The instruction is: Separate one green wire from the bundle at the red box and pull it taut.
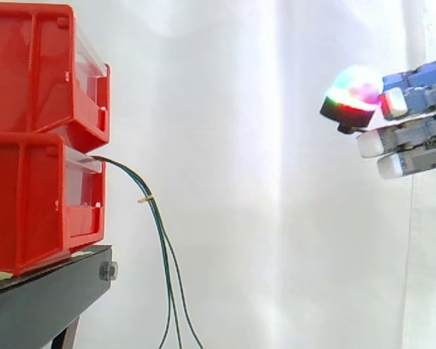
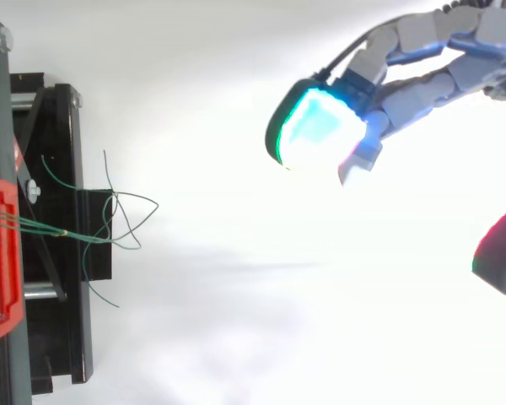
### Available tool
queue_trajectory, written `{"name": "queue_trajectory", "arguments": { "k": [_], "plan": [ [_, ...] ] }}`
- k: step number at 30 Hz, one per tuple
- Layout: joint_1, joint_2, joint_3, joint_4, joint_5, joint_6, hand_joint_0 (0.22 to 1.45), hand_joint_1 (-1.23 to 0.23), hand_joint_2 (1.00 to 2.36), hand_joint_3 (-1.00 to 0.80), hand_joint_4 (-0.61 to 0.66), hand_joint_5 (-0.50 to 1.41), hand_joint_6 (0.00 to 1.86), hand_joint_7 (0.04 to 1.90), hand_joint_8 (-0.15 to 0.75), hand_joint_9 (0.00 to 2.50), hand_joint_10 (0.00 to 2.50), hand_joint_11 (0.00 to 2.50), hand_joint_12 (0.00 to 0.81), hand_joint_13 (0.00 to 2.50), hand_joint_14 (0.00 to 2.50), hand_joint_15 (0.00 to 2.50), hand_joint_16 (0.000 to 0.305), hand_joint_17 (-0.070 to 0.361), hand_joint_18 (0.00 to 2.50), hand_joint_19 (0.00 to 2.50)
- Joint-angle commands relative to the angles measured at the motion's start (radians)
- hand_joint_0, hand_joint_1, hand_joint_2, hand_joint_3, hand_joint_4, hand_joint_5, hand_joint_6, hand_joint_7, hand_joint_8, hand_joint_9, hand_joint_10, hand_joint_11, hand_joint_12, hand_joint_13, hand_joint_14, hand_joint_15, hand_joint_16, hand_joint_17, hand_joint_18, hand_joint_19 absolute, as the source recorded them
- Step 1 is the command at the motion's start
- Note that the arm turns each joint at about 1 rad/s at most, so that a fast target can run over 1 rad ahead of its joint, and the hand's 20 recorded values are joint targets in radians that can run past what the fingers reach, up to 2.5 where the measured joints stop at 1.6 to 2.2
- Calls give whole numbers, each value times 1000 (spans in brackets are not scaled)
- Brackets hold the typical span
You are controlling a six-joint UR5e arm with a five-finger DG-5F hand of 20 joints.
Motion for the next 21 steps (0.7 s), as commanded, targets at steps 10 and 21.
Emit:
{"name": "queue_trajectory", "arguments": {
  "k": [10, 21],
  "plan": [
    [14, -77, 0, 65, 109, -20, 550, -769, 1000, -500, 270, -189, 502, 812, 280, 767, 12, 727, 273, 629, 8, 236, 25, 57, 494, 6],
    [39, -155, 0, 226, 173, -78, 548, -734, 1001, -500, 277, -180, 502, 812, 280, 815, 15, 703, 279, 656, 9, 241, 26, 58, 499, 38]
  ]
}}
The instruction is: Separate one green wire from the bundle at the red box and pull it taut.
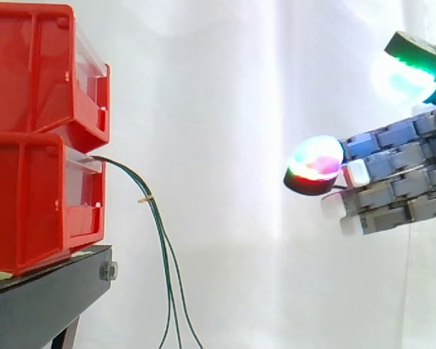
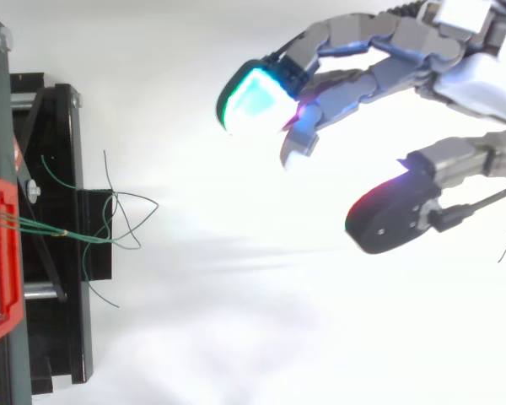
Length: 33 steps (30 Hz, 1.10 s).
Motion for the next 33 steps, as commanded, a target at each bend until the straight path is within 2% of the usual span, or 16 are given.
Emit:
{"name": "queue_trajectory", "arguments": {
  "k": [1, 3, 5, 6, 8, 10, 11, 14, 15, 16, 19, 21, 24, 27, 30, 33],
  "plan": [
    [8, -55, 8, 92, 20, 2, 549, -731, 1000, -500, 277, -180, 502, 808, 281, 820, 15, 716, 280, 655, 9, 248, 26, 58, 500, 39],
    [9, -69, 21, 94, 26, -2, 549, -730, 1000, -500, 278, -179, 502, 810, 281, 823, 14, 708, 281, 658, 9, 249, 26, 58, 502, 46],
    [11, -106, 52, 83, 42, 2, 549, -725, 1000, -499, 280, -179, 502, 811, 279, 828, 14, 703, 282, 663, 9, 253, 26, 58, 502, 56],
    [11, -106, 52, 83, 42, 2, 549, -723, 1000, -500, 284, -177, 503, 812, 282, 829, 16, 700, 284, 664, 9, 253, 26, 59, 503, 56],
    [14, -146, 78, 82, 43, 9, 550, -723, 1001, -500, 281, -177, 502, 807, 279, 832, 14, 704, 285, 665, 9, 250, 26, 59, 504, 64],
    [20, -181, 123, 82, 45, 20, 549, -717, 1001, -494, 281, -175, 502, 807, 278, 835, 15, 695, 285, 665, 11, 253, 26, 59, 503, 73],
    [20, -193, 133, 82, 45, 20, 550, -712, 1000, -500, 281, -175, 502, 807, 279, 835, 14, 696, 283, 666, 9, 254, 26, 59, 503, 73],
    [20, -255, 202, 63, 42, 28, 549, -697, 1000, -492, 288, -172, 502, 813, 279, 842, 14, 680, 287, 670, 9, 258, 27, 61, 508, 82],
    [20, -255, 202, 63, 42, 28, 548, -694, 1000, -493, 287, -171, 502, 810, 278, 842, 15, 690, 293, 676, 9, 262, 28, 63, 513, 106],
    [21, -294, 224, 69, 42, 46, 548, -692, 1000, -495, 288, -171, 503, 811, 280, 844, 13, 690, 299, 679, 10, 268, 28, 64, 516, 112],
    [25, -319, 262, 72, 45, 63, 547, -695, 1000, -494, 283, -170, 503, 817, 275, 837, 16, 690, 311, 687, 10, 285, 31, 69, 526, 164],
    [26, -330, 288, 71, 48, 44, 548, -697, 1000, -498, 285, -170, 502, 829, 272, 826, 13, 707, 321, 694, 11, 312, 35, 78, 553, 227],
    [26, -330, 294, 77, 46, 15, 549, -725, 1000, -499, 285, -164, 503, 862, 268, 804, 17, 707, 343, 676, 12, 335, 41, 92, 577, 304],
    [31, -331, 294, 111, 54, -18, 555, -748, 1000, -496, 285, -159, 503, 891, 264, 795, 18, 717, 353, 635, 12, 342, 44, 98, 560, 325],
    [35, -379, 319, 158, 65, -28, 557, -756, 1000, -497, 293, -152, 503, 912, 261, 790, 16, 719, 360, 604, 14, 332, 45, 101, 545, 322],
    [38, -405, 367, 152, 65, 0, 558, -755, 1000, -500, 288, -146, 503, 926, 262, 790, 16, 710, 360, 593, 12, 327, 45, 101, 539, 331]
  ]
}}
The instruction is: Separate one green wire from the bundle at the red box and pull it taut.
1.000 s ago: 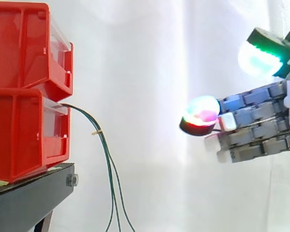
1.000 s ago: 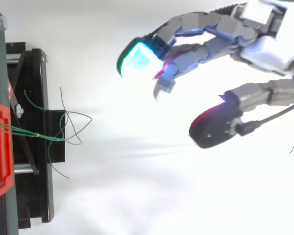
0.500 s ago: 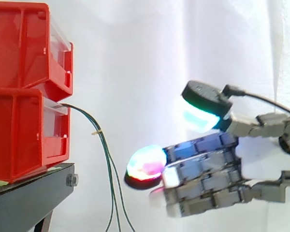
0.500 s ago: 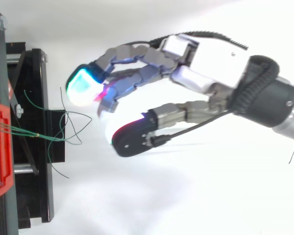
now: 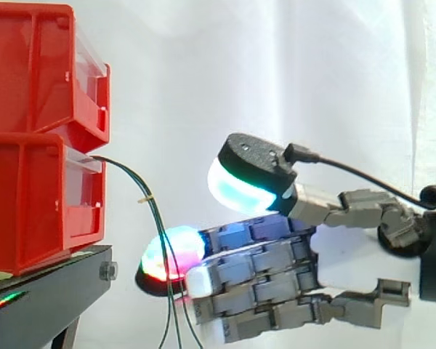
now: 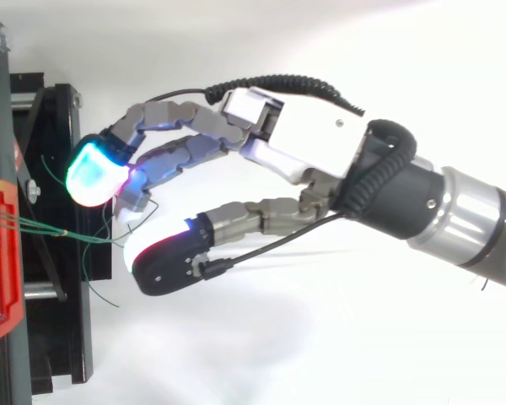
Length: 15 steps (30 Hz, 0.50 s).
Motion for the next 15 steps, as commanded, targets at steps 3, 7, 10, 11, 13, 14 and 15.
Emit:
{"name": "queue_trajectory", "arguments": {
  "k": [3, 7, 10, 11, 13, 14, 15],
  "plan": [
    [10, -32, 75, -38, 7, 15, 556, -750, 1000, -500, 281, -140, 503, 934, 258, 787, 14, 700, 363, 583, 12, 325, 46, 102, 531, 332],
    [16, -32, 85, -57, 4, 12, 554, -740, 1000, -494, 274, -133, 503, 934, 256, 785, 14, 674, 363, 579, 12, 322, 46, 103, 528, 333],
    [23, -39, 85, -37, 6, 12, 557, -734, 1000, -491, 261, -126, 503, 937, 253, 782, 16, 653, 362, 574, 13, 324, 45, 102, 526, 331],
    [26, -39, 84, -38, 7, 15, 558, -733, 1000, -493, 262, -124, 503, 936, 255, 782, 14, 655, 361, 574, 12, 321, 45, 102, 525, 332],
    [31, -39, 84, -44, 6, 16, 558, -731, 1001, -489, 266, -118, 503, 931, 251, 787, 16, 623, 360, 570, 11, 311, 46, 103, 520, 327],
    [31, -39, 84, -44, 6, 16, 559, -730, 1000, -490, 262, -117, 503, 924, 250, 790, 13, 615, 360, 569, 11, 311, 46, 103, 518, 328],
    [33, -39, 84, -43, 6, 16, 561, -729, 1001, -490, 271, -113, 503, 927, 249, 794, 14, 597, 359, 566, 12, 308, 45, 102, 517, 322]
  ]
}}
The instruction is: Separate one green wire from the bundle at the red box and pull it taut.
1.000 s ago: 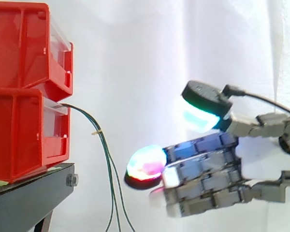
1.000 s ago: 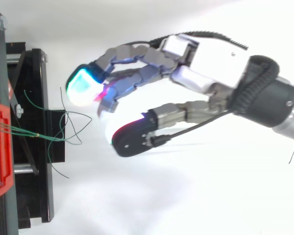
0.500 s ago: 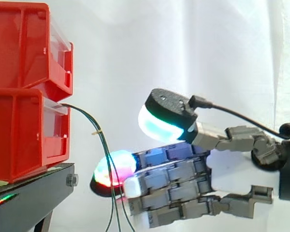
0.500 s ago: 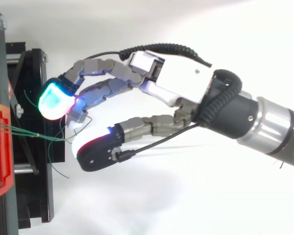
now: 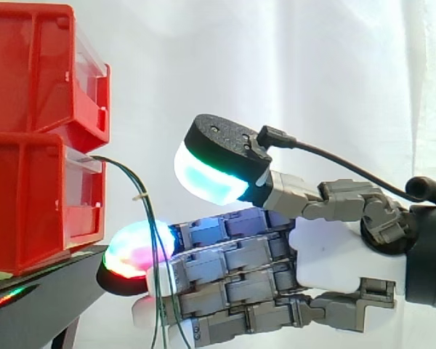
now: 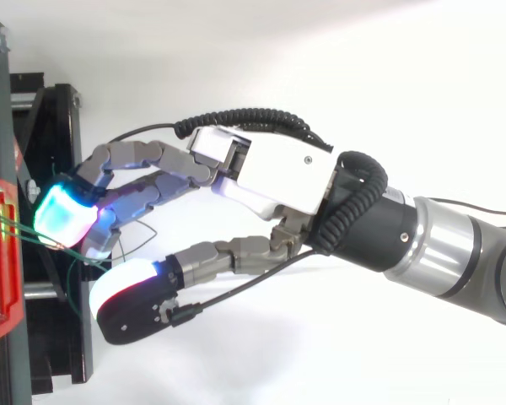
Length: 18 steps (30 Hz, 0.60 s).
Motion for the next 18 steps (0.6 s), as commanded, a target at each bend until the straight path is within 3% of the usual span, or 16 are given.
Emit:
{"name": "queue_trajectory", "arguments": {
  "k": [1, 4, 8, 18],
  "plan": [
    [8, -1, 0, 3, 1, 1, 562, -728, 1001, -488, 271, -108, 503, 928, 247, 796, 16, 579, 358, 563, 11, 304, 45, 102, 515, 326],
    [14, -1, 0, 6, 1, -2, 569, -725, 1002, -480, 267, -98, 503, 948, 242, 812, 14, 573, 359, 561, 11, 302, 45, 102, 511, 329],
    [21, -1, 0, 26, 27, -5, 577, -718, 1002, -473, 271, -93, 504, 958, 236, 826, 17, 565, 357, 566, 11, 300, 45, 101, 512, 331],
    [31, -1, 0, 31, 35, 0, 587, -697, 1003, -460, 274, -73, 504, 1013, 242, 879, 14, 546, 358, 586, 13, 304, 44, 99, 516, 333]
  ]
}}
